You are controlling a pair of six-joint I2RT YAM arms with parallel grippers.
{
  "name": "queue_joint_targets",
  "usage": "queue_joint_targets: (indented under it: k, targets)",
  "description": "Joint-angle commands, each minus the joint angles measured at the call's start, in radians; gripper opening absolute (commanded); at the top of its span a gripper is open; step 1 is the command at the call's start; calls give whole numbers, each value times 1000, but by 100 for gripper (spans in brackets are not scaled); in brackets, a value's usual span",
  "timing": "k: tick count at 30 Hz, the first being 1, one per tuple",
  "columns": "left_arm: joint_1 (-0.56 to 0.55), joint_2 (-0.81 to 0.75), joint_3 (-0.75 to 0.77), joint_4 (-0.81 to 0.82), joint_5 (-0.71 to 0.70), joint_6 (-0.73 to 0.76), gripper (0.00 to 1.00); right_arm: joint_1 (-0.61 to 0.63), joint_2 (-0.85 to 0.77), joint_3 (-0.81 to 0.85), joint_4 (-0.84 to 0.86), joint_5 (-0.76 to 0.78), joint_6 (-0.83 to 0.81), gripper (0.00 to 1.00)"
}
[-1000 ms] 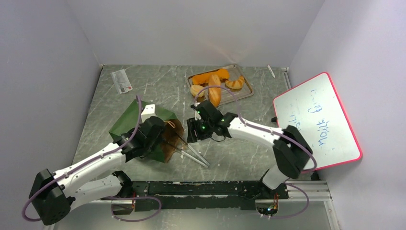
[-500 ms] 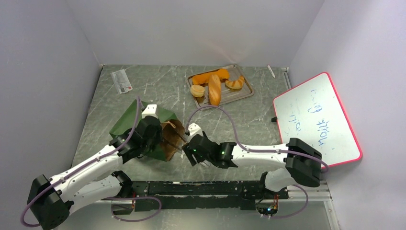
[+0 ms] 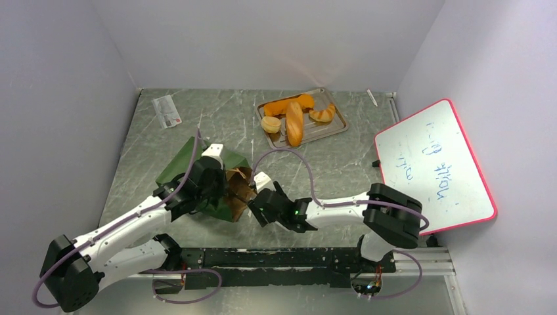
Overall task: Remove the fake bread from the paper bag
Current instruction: Pick up the clamp at the center of the board.
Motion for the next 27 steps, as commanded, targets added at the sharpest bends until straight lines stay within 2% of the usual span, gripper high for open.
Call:
queue_joint_targets:
  k: [1,6,14,19,27]
  targets:
    - [24,-44,-19,46,81,24,7,0,27,-21,84,-4,-18,70]
    - [45,-69,-32,47,121,31,7,-2,70,-44,135,-82,-28,62]
    - [55,-113,-40,24,114,19,7,-36,82,-73,139,-185,-3,24]
    - [56,-116,-34,5,94,4,7,-42,-25,-56,66,-219,7,23]
    - [57,-103,-24,-8,96,-13,7,-46,-128,129,-228,-235,30,25]
